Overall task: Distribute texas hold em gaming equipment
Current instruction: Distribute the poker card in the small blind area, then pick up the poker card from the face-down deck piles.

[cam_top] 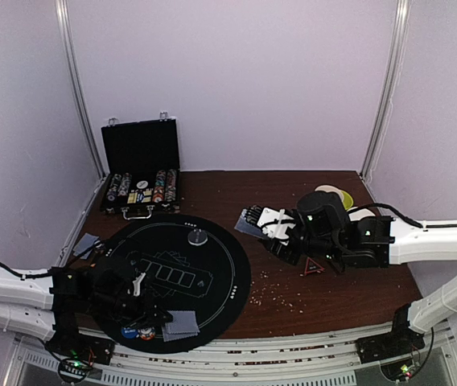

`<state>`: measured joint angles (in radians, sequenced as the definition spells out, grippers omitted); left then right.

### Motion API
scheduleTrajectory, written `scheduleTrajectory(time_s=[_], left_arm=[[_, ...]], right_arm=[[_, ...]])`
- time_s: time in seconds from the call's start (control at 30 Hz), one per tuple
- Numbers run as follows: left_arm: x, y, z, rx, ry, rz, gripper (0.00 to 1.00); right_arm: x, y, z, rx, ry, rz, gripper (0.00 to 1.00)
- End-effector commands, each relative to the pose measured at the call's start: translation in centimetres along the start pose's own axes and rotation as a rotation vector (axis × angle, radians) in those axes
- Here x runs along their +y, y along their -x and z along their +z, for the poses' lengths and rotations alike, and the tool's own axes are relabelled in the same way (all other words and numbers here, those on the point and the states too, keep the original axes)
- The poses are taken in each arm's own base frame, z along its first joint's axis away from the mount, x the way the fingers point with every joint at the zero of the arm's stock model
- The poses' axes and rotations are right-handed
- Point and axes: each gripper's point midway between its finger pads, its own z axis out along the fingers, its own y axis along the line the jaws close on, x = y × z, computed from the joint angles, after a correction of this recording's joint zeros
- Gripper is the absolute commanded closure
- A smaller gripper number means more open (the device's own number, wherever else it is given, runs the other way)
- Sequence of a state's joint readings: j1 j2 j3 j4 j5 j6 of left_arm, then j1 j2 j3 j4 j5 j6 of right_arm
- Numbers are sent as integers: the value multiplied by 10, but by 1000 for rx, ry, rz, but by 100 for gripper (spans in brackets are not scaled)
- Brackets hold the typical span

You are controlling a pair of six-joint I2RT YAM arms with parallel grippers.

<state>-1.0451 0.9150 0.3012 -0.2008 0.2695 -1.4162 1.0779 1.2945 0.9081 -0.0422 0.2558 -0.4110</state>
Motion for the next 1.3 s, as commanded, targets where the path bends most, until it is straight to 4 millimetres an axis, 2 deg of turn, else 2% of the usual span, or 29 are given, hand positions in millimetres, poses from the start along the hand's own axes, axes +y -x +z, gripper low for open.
scheduleTrajectory(time_s=[0.0, 0.13, 0.37, 0.5, 0.57, 0.6, 0.7, 0.77, 0.83, 0.87, 0.97, 1.03, 1.13, 1.27], left_arm=[[-11, 0, -2, 3, -25, 6, 77], [-11, 2, -7, -14, 4, 7, 73], [-24, 23, -41, -146, 65, 27, 58], [-36, 29, -49, -182, 54, 57, 57], [-57, 43, -62, -254, 44, 141, 54], [-74, 54, -72, -308, 33, 222, 49], [-145, 84, -109, -467, 8, 502, 29], [-185, 91, -119, -498, -14, 662, 16], [-221, 89, -115, -464, -71, 818, 7], [-234, 86, -105, -419, -99, 861, 3], [-258, 84, -92, -319, -189, 909, 2], [-255, 92, -85, -264, -232, 888, 2], [-238, 115, -74, -239, -223, 837, 2], [-239, 115, -59, -190, -228, 911, 2]], right_arm=[[-9, 9, -10, -33, -31, 8, 53], [-7, 10, -9, -32, -23, 6, 53], [-2, 10, -8, -30, 5, -13, 53], [-2, 12, -8, -31, 7, -21, 53], [1, 14, -7, -33, 23, -28, 53], [4, 14, -7, -33, 35, -36, 53], [13, 19, -7, -48, 73, -68, 53], [19, 23, -5, -56, 96, -92, 53], [23, 29, -4, -69, 114, -111, 53], [25, 32, -3, -75, 122, -117, 53], [28, 41, 0, -92, 136, -139, 53], [30, 47, 1, -107, 144, -148, 53], [33, 52, 6, -127, 151, -168, 53], [37, 56, 15, -129, 156, -188, 53]])
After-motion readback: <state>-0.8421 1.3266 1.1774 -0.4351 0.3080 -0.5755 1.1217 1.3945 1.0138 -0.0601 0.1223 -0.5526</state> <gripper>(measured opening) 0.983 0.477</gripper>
